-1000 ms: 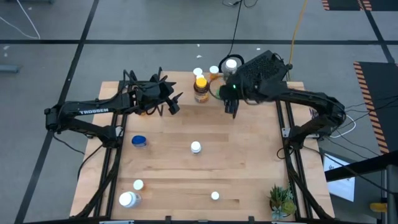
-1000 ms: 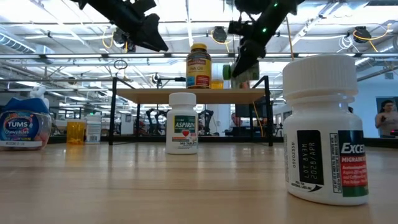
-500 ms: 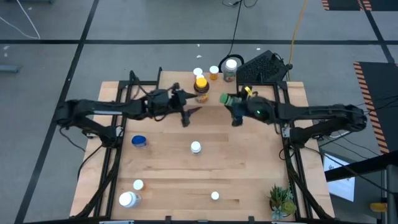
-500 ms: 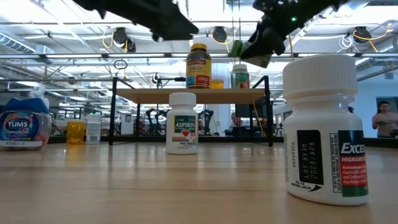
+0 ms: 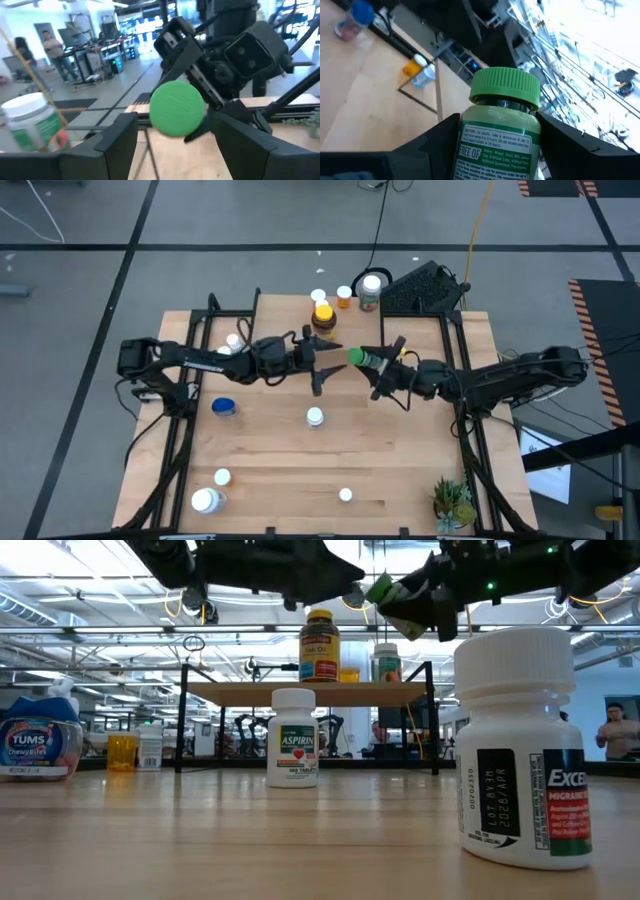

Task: Pick and place medicine bottles onto shelf by color
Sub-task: Adjust the pill bottles on the shelf

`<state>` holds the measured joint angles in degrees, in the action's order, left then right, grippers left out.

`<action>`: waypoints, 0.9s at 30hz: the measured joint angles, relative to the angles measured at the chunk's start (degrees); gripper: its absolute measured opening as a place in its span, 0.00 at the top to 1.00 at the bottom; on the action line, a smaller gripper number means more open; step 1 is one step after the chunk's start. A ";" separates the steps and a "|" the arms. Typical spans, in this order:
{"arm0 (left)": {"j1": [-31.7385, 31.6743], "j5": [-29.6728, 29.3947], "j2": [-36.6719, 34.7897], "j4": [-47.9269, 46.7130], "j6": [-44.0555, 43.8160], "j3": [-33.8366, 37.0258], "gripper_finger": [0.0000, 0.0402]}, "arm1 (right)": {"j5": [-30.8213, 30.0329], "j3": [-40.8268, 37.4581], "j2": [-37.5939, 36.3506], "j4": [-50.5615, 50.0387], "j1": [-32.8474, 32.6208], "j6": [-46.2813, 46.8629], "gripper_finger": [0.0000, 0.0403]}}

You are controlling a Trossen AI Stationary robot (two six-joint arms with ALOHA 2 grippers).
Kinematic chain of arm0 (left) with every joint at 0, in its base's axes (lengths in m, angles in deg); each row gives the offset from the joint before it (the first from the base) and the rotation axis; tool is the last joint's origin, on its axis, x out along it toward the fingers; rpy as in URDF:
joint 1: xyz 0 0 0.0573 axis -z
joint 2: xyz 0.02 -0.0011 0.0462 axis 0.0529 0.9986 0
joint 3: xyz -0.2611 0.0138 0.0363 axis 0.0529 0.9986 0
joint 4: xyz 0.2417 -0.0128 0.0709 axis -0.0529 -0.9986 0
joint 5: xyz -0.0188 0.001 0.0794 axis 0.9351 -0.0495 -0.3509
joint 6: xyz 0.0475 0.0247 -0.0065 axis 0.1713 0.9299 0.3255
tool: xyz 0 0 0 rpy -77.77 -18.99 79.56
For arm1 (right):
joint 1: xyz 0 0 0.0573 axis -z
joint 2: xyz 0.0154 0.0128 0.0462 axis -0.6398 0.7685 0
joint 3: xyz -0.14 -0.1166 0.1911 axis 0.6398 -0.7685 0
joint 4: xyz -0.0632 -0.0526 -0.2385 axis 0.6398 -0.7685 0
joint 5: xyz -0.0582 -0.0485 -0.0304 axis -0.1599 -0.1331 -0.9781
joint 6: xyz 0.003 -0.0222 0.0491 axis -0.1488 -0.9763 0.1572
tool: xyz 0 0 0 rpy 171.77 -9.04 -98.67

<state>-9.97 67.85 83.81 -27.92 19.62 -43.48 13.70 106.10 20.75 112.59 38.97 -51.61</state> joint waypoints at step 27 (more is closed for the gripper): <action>0.01 4.61 2.80 4.05 0.55 0.00 0.52 | 0.45 0.02 8.89 15.08 -1.96 0.45 0.41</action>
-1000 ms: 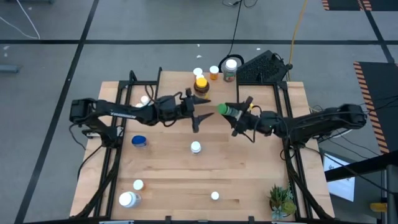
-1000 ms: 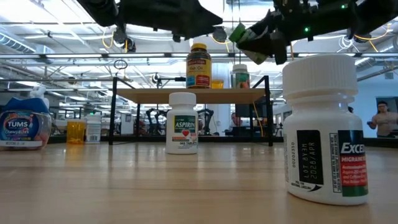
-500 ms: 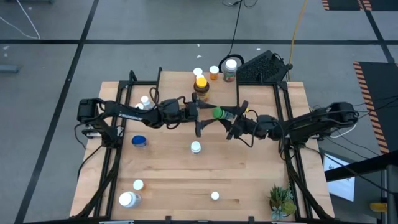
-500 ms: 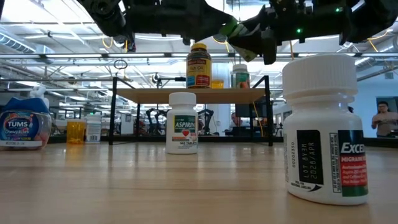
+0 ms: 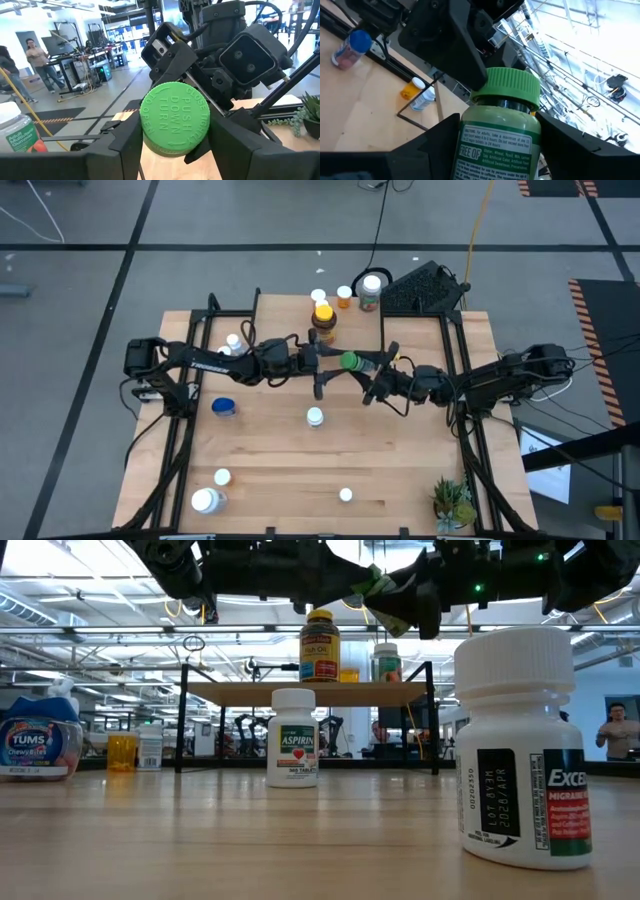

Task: Pick and place medicine bottles onto shelf by color
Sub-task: Adjust the pill bottles on the shelf

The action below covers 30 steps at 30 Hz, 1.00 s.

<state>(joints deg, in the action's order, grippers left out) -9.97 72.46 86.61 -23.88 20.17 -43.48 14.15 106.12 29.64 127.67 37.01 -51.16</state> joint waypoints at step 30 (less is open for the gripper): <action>-4.14 30.09 -0.02 -6.88 2.20 0.02 0.50 | 54.60 8.41 -12.72 -45.17 15.16 63.75 0.23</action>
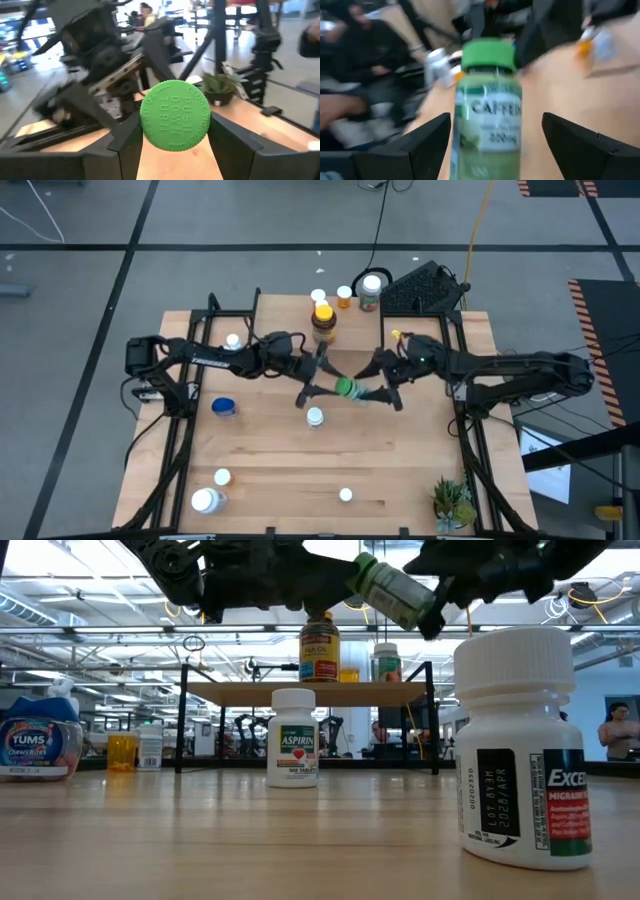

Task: Pick and place medicine bottles onto shelf by color
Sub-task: Adjust the pill bottles on the shelf

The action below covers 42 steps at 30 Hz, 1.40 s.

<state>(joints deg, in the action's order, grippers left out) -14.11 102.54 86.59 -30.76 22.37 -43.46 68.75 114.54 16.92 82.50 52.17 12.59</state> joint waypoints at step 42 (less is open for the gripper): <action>1.82 -29.69 1.36 7.59 -11.48 -0.09 0.09 | -70.05 -6.41 6.45 28.25 -18.91 -32.71 0.49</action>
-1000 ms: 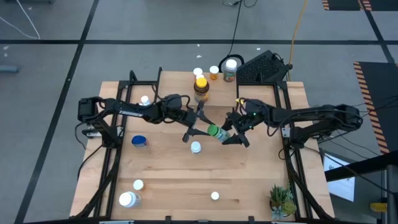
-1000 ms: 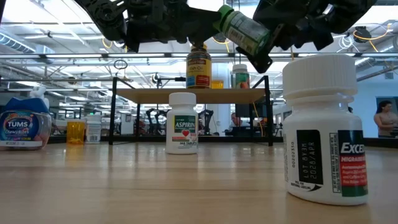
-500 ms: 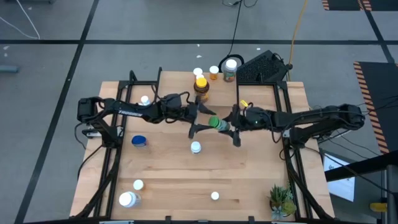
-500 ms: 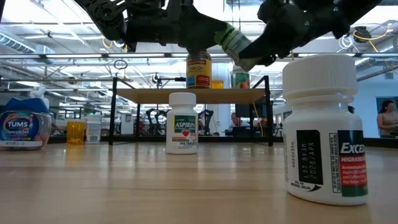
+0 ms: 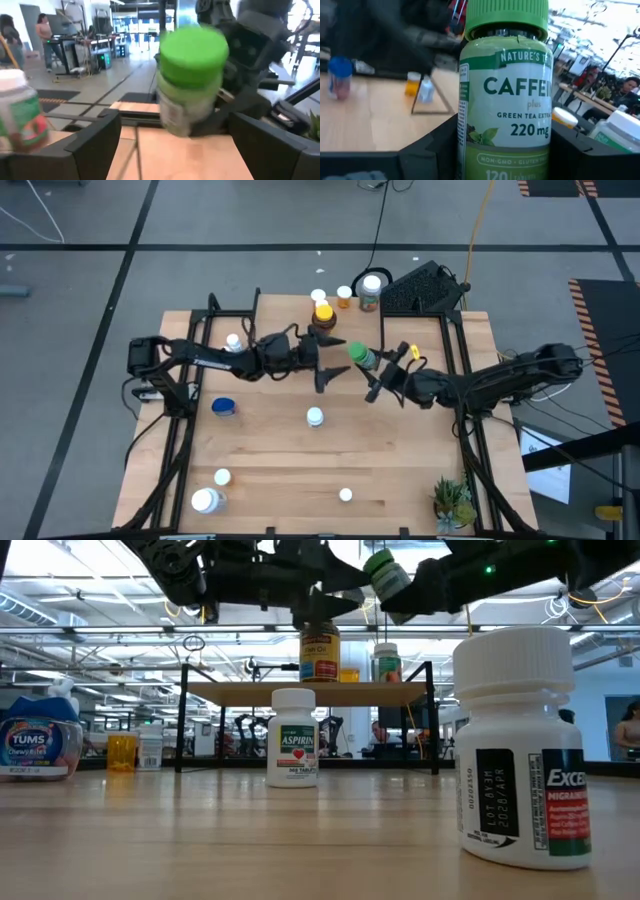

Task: Pick and place medicine bottles onto shelf by color
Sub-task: Adjust the pill bottles on the shelf

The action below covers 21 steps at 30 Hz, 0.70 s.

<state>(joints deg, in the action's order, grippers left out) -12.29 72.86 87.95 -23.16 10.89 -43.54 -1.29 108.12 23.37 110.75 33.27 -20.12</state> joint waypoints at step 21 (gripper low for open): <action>5.21 -10.14 9.41 -2.68 4.12 -10.56 0.43 | -4.02 -0.52 11.58 17.95 -2.44 -10.93 0.48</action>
<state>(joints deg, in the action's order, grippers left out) -7.08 62.72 97.36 -25.84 15.00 -54.10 -5.31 107.61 34.95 128.70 30.83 -31.05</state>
